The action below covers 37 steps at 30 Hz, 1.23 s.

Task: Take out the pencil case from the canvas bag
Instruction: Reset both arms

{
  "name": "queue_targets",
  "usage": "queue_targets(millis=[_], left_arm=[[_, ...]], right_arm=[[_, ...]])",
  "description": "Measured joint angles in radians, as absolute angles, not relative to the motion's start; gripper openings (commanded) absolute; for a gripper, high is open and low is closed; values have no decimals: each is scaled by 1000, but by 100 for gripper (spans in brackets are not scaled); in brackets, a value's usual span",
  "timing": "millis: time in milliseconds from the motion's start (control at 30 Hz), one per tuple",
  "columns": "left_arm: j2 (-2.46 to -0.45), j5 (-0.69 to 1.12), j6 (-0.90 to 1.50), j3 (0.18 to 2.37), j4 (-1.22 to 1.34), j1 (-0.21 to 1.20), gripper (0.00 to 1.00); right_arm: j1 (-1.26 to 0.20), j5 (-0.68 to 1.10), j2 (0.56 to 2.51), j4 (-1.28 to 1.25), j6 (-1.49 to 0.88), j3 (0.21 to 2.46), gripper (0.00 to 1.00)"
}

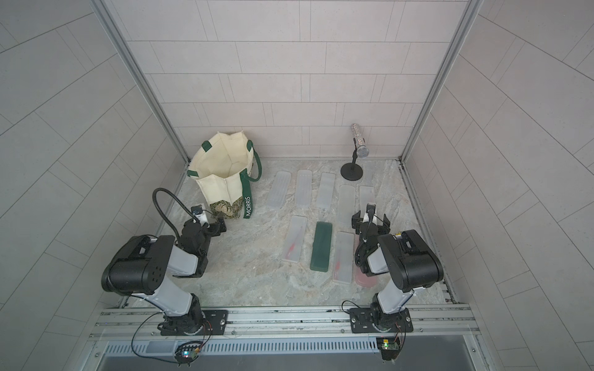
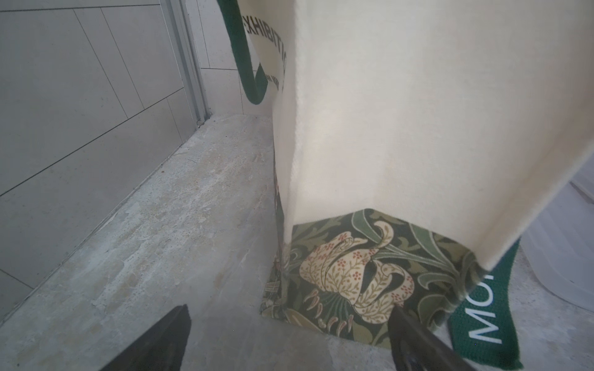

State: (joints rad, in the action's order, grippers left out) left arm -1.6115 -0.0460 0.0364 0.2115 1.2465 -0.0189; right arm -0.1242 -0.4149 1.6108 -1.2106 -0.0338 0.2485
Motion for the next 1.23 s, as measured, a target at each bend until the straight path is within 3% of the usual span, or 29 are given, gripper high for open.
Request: queue_targets(millis=[133, 500, 1233], left_arm=[[-1608, -38, 36, 263, 1174, -19, 100], [-1594, -20, 31, 385, 940, -14, 100], [-1594, -21, 31, 385, 907, -14, 100]], right_arm=[[-124, -424, 1597, -1109, -36, 343, 100], [-124, -430, 1593, -1023, -37, 345, 100], [-124, -431, 1593, -1016, -37, 345, 100]])
